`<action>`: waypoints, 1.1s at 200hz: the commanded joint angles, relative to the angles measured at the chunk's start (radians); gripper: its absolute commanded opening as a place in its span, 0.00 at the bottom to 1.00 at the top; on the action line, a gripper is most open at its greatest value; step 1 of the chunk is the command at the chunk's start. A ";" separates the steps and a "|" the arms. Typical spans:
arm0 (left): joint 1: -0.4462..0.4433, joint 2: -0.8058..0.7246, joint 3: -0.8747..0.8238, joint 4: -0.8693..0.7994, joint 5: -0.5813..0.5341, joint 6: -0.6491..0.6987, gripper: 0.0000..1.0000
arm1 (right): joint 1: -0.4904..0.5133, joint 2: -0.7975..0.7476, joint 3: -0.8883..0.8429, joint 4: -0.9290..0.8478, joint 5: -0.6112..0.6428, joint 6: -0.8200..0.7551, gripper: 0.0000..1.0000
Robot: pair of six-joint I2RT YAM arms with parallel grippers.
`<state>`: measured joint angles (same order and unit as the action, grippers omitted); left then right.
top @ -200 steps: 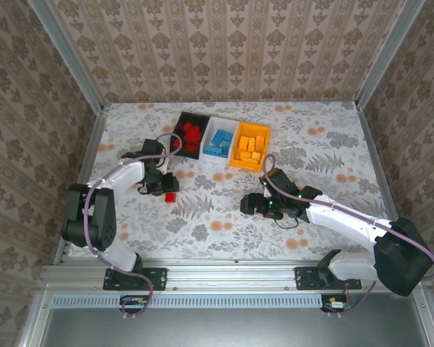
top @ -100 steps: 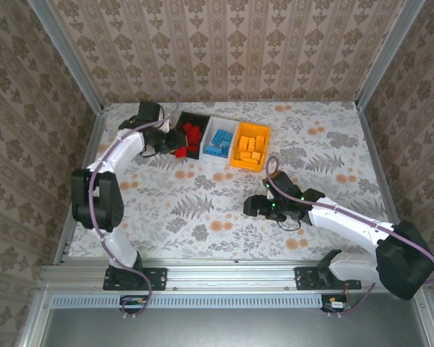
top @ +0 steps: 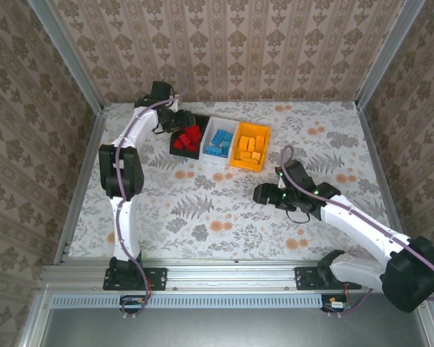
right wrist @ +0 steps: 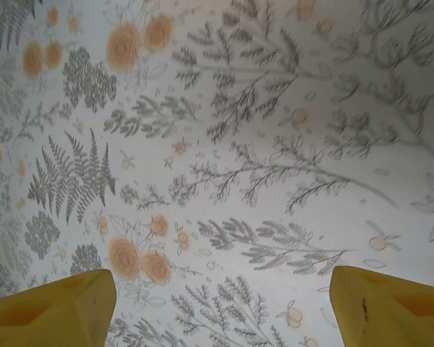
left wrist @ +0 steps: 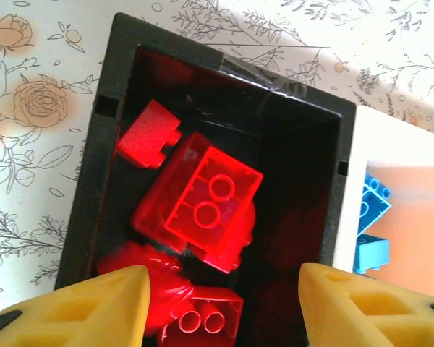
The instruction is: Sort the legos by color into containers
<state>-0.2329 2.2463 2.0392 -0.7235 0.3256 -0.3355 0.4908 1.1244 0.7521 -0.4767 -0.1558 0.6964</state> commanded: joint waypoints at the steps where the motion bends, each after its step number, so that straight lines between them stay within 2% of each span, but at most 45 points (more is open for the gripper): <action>1: 0.010 -0.033 0.033 -0.044 -0.014 0.032 0.61 | -0.055 -0.014 0.054 -0.053 0.020 -0.070 0.79; 37: 0.010 -0.134 -0.041 -0.022 -0.012 0.043 0.62 | -0.195 -0.032 0.111 -0.041 0.008 -0.135 0.81; 60: 0.017 -0.257 -0.162 0.028 -0.029 0.057 0.67 | -0.288 -0.053 0.111 0.079 0.038 -0.211 0.83; 79: 0.036 -0.383 -0.295 0.079 -0.037 0.060 0.70 | -0.353 -0.062 0.088 0.189 0.072 -0.355 0.88; 90: 0.052 -0.468 -0.391 0.128 -0.045 0.055 0.77 | -0.400 -0.052 0.078 0.227 0.103 -0.427 0.88; 111: 0.090 -0.623 -0.573 0.225 -0.063 0.052 0.99 | -0.478 0.004 0.018 0.369 0.121 -0.547 0.91; 147: 0.191 -0.787 -0.756 0.301 -0.078 0.012 1.00 | -0.558 0.141 -0.154 0.802 0.047 -0.628 0.93; 161: 0.228 -0.841 -0.824 0.340 -0.078 0.022 1.00 | -0.560 0.186 -0.184 0.870 0.046 -0.686 0.93; 172: 0.245 -0.888 -0.892 0.390 -0.135 0.022 1.00 | -0.572 0.218 -0.191 0.897 0.030 -0.668 0.93; 202: 0.238 -1.047 -1.187 0.656 -0.258 0.208 1.00 | -0.575 0.288 -0.295 1.150 0.015 -0.617 0.92; 220: 0.239 -1.133 -1.405 0.896 -0.315 0.272 1.00 | -0.569 0.327 -0.321 1.231 0.006 -0.620 0.92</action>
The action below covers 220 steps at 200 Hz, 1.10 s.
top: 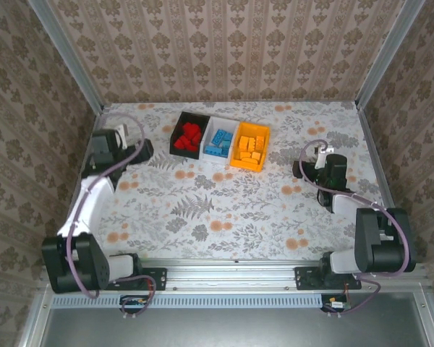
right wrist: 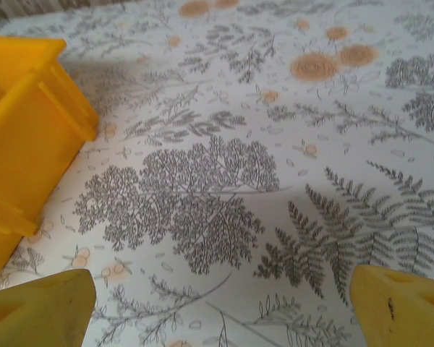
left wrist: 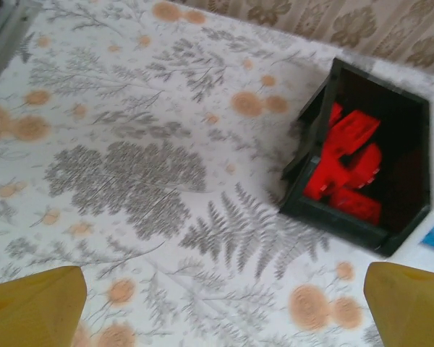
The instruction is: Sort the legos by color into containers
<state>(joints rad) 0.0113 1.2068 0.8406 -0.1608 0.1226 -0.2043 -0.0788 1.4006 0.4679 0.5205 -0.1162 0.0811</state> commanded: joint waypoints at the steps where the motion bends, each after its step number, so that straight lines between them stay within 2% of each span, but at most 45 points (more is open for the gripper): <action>1: -0.005 -0.097 -0.218 0.349 -0.113 0.143 1.00 | 0.000 0.052 -0.039 0.238 -0.034 -0.005 0.92; 13: 0.000 -0.126 -0.351 0.526 -0.115 0.188 1.00 | 0.006 0.074 -0.062 0.297 -0.034 -0.013 0.91; 44: 0.009 -0.033 -0.391 0.600 -0.125 0.234 1.00 | 0.019 0.142 -0.129 0.493 -0.023 -0.022 0.93; 75: 0.012 0.107 -0.391 0.755 -0.113 0.209 1.00 | 0.033 0.129 -0.079 0.367 0.007 -0.035 0.95; 89: 0.006 0.173 -0.402 0.829 -0.095 0.230 1.00 | 0.058 0.131 -0.065 0.343 0.061 -0.044 1.00; 125: 0.007 0.338 -0.454 1.065 -0.100 0.233 1.00 | 0.069 0.131 -0.064 0.343 0.084 -0.048 1.00; 167: -0.036 0.336 -0.442 1.037 -0.199 0.250 1.00 | 0.070 0.131 -0.064 0.341 0.086 -0.049 1.00; 220: -0.037 0.334 -0.442 1.036 -0.199 0.250 1.00 | 0.076 0.134 -0.057 0.332 0.096 -0.052 1.00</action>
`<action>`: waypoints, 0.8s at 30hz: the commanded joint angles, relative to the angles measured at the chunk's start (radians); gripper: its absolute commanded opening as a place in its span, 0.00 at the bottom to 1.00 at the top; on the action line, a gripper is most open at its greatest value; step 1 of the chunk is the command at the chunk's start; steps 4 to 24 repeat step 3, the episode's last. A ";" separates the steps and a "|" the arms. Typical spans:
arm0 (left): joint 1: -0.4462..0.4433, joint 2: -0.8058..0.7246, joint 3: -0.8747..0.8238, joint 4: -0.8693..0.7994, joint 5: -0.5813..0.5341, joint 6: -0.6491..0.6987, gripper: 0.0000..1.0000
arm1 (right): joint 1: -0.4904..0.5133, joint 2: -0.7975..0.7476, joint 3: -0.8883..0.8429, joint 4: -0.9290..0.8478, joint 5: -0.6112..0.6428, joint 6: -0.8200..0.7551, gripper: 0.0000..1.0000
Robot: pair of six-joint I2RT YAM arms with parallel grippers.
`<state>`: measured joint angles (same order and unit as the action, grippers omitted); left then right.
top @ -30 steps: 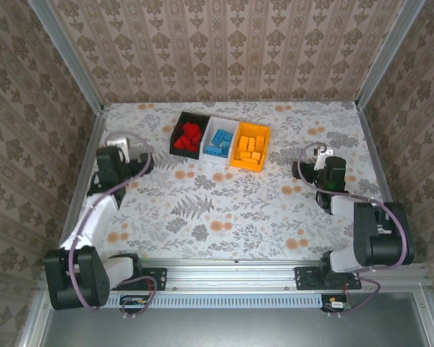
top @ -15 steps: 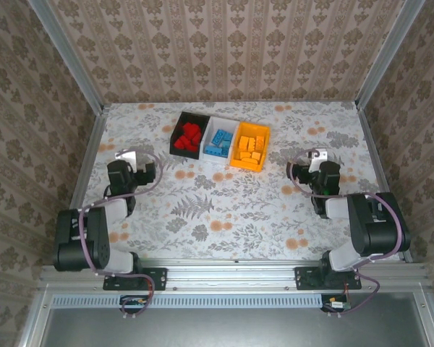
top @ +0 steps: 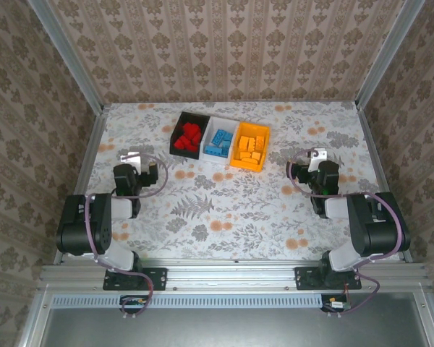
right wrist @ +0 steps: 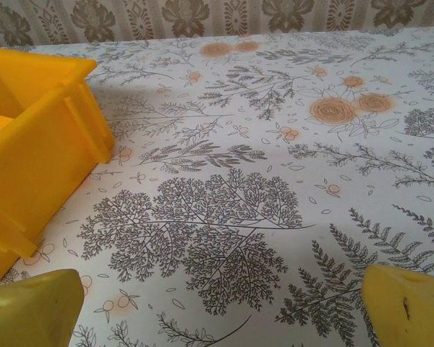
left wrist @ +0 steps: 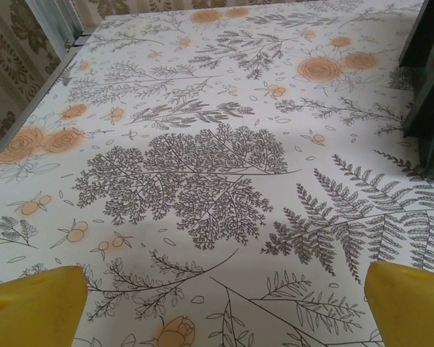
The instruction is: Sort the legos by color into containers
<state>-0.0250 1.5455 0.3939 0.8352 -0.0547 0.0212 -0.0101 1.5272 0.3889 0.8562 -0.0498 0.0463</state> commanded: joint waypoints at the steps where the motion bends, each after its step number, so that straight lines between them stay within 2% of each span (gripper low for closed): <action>1: -0.002 -0.005 0.005 0.041 -0.022 0.025 1.00 | 0.007 0.007 0.022 -0.003 0.029 -0.016 1.00; 24: -0.001 -0.004 0.004 0.039 -0.022 0.025 1.00 | 0.007 0.005 0.016 0.004 0.030 -0.017 1.00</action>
